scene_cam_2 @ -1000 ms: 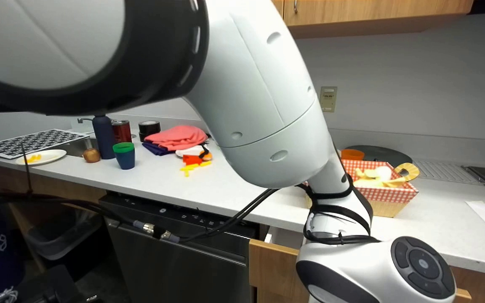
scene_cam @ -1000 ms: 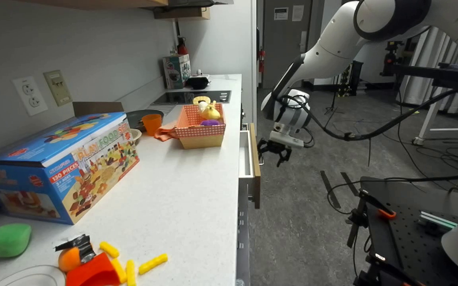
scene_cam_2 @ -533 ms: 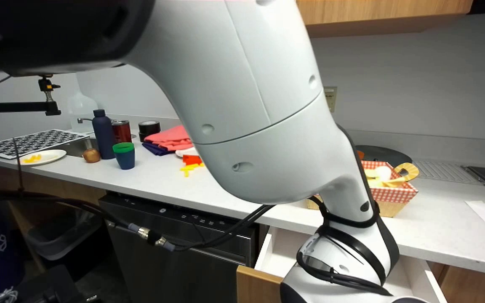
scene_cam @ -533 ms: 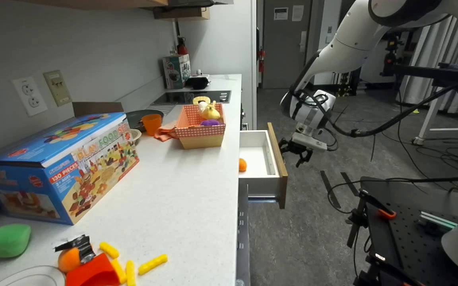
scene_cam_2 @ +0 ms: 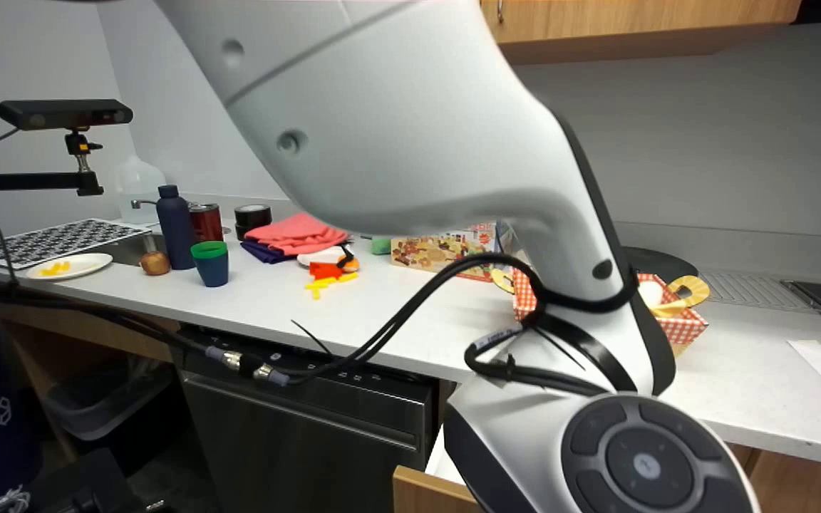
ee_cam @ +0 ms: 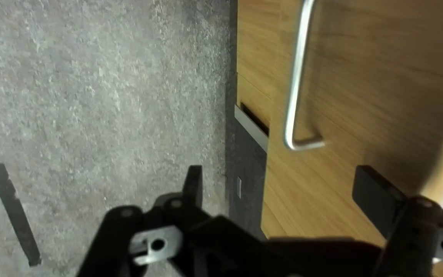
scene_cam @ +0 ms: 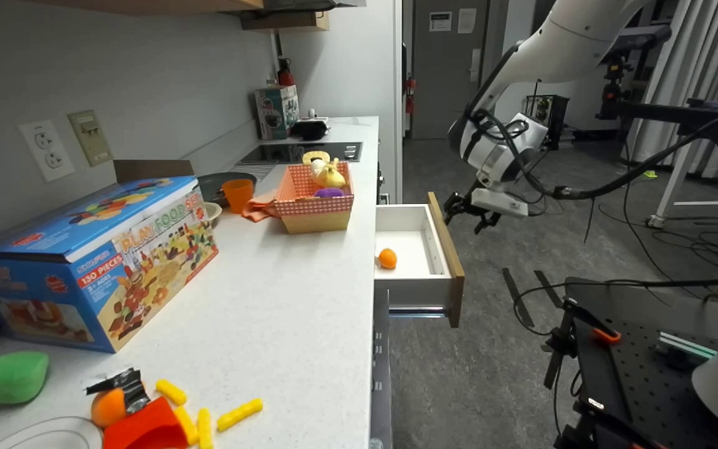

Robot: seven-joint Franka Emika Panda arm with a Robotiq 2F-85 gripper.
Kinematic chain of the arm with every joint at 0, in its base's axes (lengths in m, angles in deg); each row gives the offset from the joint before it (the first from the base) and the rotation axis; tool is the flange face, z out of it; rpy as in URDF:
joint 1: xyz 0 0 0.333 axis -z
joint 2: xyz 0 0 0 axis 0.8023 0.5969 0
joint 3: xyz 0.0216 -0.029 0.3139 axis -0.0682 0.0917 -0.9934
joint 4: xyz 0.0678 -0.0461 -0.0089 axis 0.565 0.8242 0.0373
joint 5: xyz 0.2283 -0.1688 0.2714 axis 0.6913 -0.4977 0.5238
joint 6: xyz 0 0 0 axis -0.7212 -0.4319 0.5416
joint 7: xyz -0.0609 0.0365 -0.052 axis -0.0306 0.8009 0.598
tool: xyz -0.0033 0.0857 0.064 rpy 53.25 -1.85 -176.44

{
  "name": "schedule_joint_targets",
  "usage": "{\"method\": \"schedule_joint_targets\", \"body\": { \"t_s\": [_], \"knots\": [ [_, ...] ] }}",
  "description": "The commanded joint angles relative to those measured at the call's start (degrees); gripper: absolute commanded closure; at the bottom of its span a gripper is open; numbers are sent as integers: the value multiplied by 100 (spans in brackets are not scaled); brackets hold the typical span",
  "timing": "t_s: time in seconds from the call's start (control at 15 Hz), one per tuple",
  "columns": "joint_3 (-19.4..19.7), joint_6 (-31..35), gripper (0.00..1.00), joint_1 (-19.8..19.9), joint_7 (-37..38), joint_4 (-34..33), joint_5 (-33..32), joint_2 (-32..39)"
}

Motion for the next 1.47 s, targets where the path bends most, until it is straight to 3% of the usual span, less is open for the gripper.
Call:
{"method": "schedule_joint_targets", "body": {
  "t_s": [0.0,0.13,0.33,0.8,0.87,1.4],
  "knots": [
    [-160,325,0,15,-417,551,186,-1024],
    [-155,325,0,-53,-415,668,22,-1421],
    [-20,-145,0,-257,-261,628,-755,-1640],
    [456,-1360,0,-977,659,74,-3708,-1418],
    [213,-945,0,-763,467,335,-3122,-1499],
    [446,-1127,0,-1042,578,-21,-3970,-1157]
  ]
}}
